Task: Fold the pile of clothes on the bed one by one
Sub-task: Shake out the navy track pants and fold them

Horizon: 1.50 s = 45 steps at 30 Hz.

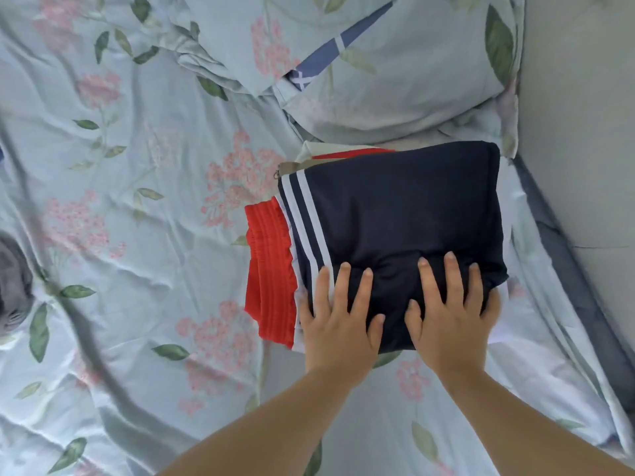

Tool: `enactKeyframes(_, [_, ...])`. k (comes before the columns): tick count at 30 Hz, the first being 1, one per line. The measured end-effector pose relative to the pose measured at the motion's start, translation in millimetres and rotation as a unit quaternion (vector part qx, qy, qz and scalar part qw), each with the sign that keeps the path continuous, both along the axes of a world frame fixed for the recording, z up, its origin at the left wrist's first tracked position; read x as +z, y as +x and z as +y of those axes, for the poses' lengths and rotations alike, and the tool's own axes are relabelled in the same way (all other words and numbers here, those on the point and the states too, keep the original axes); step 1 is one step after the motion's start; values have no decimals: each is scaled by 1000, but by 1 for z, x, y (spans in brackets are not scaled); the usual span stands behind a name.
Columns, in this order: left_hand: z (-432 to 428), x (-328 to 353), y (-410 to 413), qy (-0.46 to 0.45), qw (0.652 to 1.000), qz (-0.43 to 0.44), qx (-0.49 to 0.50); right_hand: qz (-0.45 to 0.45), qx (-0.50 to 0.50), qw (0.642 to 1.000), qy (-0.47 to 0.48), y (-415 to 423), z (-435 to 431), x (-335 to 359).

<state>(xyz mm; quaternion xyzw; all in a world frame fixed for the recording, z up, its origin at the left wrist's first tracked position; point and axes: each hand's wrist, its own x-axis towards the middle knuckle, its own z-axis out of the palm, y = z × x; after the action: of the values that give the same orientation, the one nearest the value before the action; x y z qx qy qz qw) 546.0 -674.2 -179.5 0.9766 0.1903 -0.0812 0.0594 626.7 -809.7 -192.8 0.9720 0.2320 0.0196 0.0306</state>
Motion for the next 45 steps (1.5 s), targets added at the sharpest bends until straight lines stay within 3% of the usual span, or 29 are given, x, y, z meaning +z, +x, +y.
enactKeyframes(5, [41, 34, 41, -2, 983, -182, 21, 29, -45, 997, 63, 19, 15, 30])
enactKeyframes(8, [72, 39, 72, 24, 975, -221, -8, 5, -109, 989, 95, 54, 35, 62])
enactKeyframes(11, [76, 38, 95, -15, 991, -132, -18, -16, -108, 986, 126, 98, 65, 78])
enactKeyframes(15, [66, 28, 93, -90, 995, -8, 40, 122, -15, 990, 70, 88, 76, 45])
enactKeyframes(17, [52, 23, 69, -55, 998, -35, 16, 126, -22, 991, 48, 59, 59, 27])
enactKeyframes(22, [20, 0, 17, 6, 997, -70, -44, 40, -29, 998, 25, 2, 22, 7])
enactKeyframes(31, [22, -24, 25, 23, 992, -110, -57, -2, -40, 998, 38, 4, 24, -19])
enactKeyframes(38, [37, 26, 14, -10, 999, -13, -48, 83, -64, 994, 5, -4, 40, 34])
enactKeyframes(45, [92, 88, -73, 13, 997, 53, -54, 108, -72, 991, -17, -78, 81, 104])
